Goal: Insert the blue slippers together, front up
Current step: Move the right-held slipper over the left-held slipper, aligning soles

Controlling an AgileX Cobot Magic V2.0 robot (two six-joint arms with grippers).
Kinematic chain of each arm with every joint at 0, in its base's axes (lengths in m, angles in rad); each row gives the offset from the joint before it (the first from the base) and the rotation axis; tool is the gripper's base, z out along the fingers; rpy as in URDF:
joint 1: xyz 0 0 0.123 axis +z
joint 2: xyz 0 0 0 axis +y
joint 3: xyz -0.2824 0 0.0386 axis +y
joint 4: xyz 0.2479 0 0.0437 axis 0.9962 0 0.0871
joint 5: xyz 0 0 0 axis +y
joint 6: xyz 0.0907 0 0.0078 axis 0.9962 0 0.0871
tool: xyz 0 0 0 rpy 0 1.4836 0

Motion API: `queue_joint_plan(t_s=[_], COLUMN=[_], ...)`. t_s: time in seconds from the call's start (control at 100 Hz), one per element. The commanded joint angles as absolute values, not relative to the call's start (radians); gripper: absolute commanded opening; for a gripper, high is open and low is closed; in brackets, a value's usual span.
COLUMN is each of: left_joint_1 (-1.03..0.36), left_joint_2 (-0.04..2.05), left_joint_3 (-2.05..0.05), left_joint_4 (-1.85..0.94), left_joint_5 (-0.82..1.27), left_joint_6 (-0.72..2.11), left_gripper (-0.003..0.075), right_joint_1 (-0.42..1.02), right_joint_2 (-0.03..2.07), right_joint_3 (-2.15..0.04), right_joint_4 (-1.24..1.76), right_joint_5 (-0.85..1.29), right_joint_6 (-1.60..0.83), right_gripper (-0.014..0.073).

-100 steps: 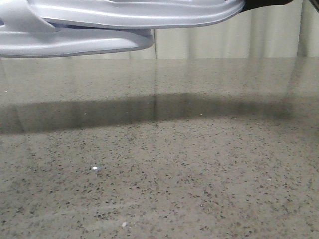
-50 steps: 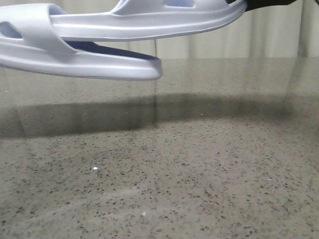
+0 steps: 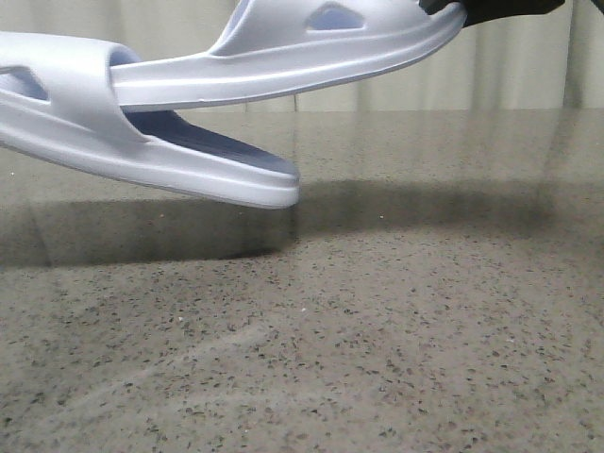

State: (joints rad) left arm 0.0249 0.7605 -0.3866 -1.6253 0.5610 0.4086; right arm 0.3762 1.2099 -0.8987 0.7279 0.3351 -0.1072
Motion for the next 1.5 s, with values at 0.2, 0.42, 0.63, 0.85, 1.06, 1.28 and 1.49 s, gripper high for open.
queue_joint_plan(t_s=[0.2,0.42,0.63,0.85,1.06,1.28,1.49], left_joint_1=[0.025,0.025,0.025,0.025,0.025,0.025,0.025], left_joint_2=[0.76,0.76,0.76,0.76,0.76,0.76,0.76], left_joint_3=[-0.418,-0.418,-0.418,-0.418,-0.418,-0.418,-0.418], left_joint_4=[-1.771,-1.789,-1.789,-1.796,-1.836,-1.836,-1.836], left_joint_5=[0.63,0.631,0.631,0.636,0.665,0.693,0.707], left_joint_6=[0.428,0.443,0.445,0.445,0.445,0.451,0.472], left_gripper=[0.0016,0.0016,0.0016,0.0016,0.0016,0.0016,0.0016], right_joint_1=[0.38,0.38,0.38,0.38,0.38,0.38,0.349], right_joint_2=[1.191,1.191,1.191,1.191,1.191,1.191,1.191], right_joint_3=[-0.893,-0.807,-0.791,-0.791,-0.791,-0.797,-0.816], right_joint_4=[0.786,0.931,1.039,1.149,1.17,1.177,1.177], right_joint_5=[0.286,0.224,0.202,0.194,0.2,0.213,0.243], right_joint_6=[-0.132,-0.132,-0.132,-0.132,-0.134,-0.181,-0.269], right_gripper=[-0.0107,-0.0107,-0.0107,-0.0107,-0.0107,-0.0107,-0.0107])
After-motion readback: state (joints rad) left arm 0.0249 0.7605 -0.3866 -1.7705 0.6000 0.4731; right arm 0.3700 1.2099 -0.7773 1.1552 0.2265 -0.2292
